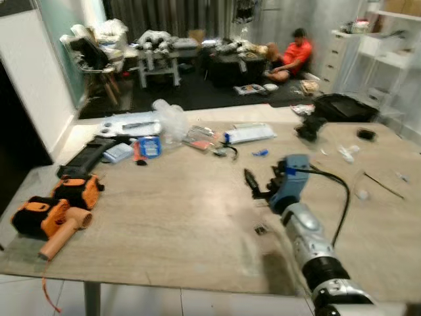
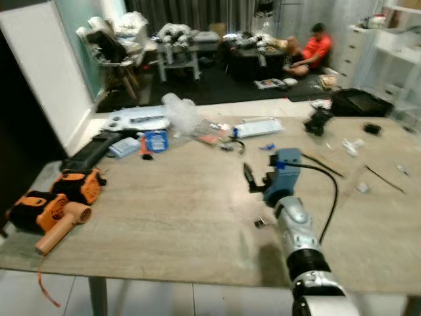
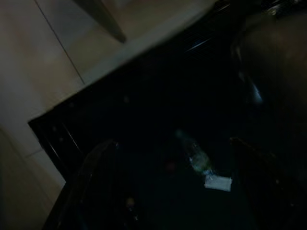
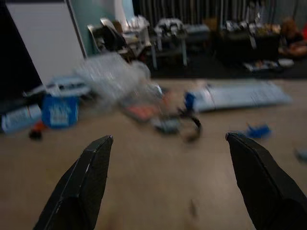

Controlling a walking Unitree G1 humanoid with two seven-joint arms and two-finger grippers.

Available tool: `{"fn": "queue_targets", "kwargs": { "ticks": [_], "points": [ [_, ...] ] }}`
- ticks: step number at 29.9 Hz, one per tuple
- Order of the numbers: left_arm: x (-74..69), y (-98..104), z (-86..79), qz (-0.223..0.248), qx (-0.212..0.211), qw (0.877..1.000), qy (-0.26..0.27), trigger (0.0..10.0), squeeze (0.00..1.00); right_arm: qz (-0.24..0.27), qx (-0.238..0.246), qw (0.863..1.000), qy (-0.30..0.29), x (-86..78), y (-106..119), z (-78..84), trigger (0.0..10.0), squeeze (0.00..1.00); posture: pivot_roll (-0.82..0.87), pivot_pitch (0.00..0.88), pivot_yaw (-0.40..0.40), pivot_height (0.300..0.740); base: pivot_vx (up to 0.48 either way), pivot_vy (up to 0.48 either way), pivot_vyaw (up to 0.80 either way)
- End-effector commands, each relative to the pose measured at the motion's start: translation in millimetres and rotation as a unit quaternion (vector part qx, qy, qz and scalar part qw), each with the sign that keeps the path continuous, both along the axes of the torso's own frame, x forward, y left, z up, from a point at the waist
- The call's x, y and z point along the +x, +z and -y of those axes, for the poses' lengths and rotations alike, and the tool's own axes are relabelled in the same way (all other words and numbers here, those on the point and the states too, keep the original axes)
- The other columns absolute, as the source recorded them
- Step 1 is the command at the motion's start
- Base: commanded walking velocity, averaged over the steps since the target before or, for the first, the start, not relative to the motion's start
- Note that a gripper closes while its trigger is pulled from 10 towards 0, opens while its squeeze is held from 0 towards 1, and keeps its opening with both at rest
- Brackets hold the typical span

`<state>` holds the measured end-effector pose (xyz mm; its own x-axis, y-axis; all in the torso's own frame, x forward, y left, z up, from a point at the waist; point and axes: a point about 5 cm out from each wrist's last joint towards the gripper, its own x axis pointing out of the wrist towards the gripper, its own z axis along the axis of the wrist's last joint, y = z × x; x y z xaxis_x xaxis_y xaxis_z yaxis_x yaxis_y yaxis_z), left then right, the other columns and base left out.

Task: Picking trash to rubbish bin

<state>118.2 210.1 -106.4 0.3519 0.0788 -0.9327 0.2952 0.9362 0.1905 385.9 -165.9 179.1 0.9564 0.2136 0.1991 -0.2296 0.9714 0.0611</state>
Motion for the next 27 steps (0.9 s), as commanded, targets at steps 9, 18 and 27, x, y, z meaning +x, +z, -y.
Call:
{"fn": "queue_targets", "kwargs": {
  "ticks": [9, 18, 27],
  "points": [
    [-7.0, -2, -1.5, -0.012, -0.004, 1.000, 0.003, 10.0, 0.00, -0.012, -0.005, 1.000, 0.009, -1.4, -8, -6.5, 10.0, 0.00, -0.07, 0.072, 0.029, 0.740, 0.000, -0.052, 0.00],
    [-14.4, -4, -1.2, -0.017, -0.006, 1.000, 0.014, 10.0, 0.00, -0.017, -0.012, 1.000, -0.003, -2.2, -11, -3.1, 10.0, 0.00, -0.06, 0.086, 0.026, 0.740, 0.000, -0.412, 0.00],
    [-16.9, -4, -1.5, -0.017, -0.005, 1.000, 0.022, 10.0, 0.00, -0.021, -0.023, 0.999, -0.018, -1.3, -11, 1.8, 10.0, 0.00, -0.06, 0.091, 0.021, 0.740, 0.000, 0.000, 0.00]
  ]
}}
